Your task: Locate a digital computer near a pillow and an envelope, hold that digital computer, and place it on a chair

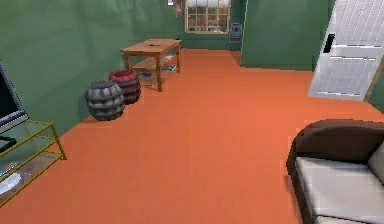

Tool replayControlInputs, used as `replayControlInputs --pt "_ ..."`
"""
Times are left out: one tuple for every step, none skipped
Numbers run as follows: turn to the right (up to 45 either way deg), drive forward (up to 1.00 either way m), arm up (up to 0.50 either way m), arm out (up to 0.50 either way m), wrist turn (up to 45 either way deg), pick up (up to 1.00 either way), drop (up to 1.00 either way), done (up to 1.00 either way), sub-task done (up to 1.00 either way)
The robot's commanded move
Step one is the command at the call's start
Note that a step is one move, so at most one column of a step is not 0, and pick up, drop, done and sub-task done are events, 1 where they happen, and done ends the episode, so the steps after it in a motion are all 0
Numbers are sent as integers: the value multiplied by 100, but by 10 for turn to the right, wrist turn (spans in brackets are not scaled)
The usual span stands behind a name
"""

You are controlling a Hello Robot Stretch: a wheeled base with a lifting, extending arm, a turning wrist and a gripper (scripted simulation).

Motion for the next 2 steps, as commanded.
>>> replayControlInputs --pt "0 0 0 0 -450 0 0 0 0" --pt "0 0 0 0 -450 0 0 0 0"
